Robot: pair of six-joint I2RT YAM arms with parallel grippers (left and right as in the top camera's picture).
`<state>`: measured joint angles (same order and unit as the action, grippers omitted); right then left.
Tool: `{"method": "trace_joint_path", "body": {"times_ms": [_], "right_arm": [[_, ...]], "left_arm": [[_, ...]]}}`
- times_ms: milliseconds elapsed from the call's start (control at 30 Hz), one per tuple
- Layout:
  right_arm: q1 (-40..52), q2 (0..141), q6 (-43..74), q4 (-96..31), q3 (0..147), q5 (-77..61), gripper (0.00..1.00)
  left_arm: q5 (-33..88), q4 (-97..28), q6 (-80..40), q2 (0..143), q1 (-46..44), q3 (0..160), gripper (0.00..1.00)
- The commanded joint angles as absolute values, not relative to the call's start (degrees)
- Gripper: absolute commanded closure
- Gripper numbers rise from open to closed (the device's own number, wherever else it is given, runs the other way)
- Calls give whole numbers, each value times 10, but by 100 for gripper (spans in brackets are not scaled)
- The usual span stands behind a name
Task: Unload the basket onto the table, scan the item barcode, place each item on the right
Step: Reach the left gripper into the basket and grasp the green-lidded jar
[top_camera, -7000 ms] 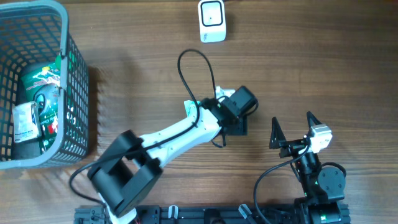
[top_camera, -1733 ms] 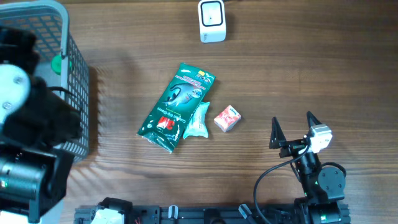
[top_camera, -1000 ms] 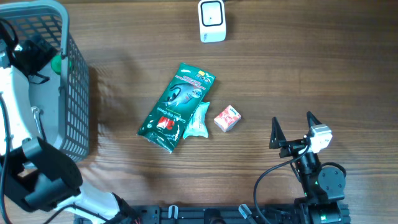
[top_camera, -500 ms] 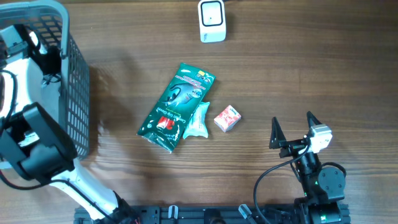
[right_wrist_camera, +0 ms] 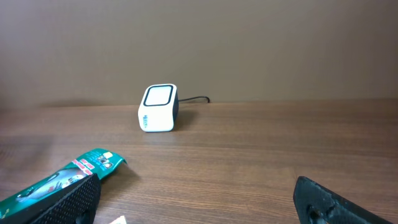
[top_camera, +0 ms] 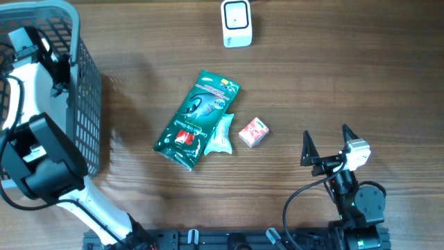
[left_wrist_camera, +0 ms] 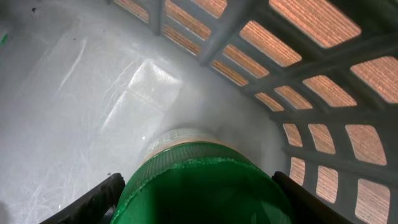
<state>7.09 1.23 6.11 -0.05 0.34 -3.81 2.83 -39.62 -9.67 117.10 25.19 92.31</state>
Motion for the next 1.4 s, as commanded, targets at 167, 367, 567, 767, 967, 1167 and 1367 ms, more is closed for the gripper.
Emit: {"method": "trace_joint_path", "body": {"times_ms": [167, 367, 567, 767, 967, 1167, 1367], "right_arm": [[73, 10, 56, 1, 3, -39, 0], [73, 10, 56, 1, 3, -39, 0], [73, 10, 55, 1, 3, -39, 0], [73, 10, 56, 1, 3, -39, 0], [73, 10, 56, 1, 3, -39, 0], [73, 10, 55, 1, 3, -39, 0], [73, 10, 56, 1, 3, -39, 1]], "left_arm": [[36, -412, -114, 936, 258, 927, 33], [30, -432, -142, 780, 258, 927, 0], [30, -488, -170, 941, 270, 926, 0], [38, -483, -130, 1091, 264, 926, 0], [38, -459, -131, 1147, 264, 926, 0], [53, -459, -122, 1182, 264, 926, 10], [53, -458, -122, 1181, 264, 929, 40]]}}
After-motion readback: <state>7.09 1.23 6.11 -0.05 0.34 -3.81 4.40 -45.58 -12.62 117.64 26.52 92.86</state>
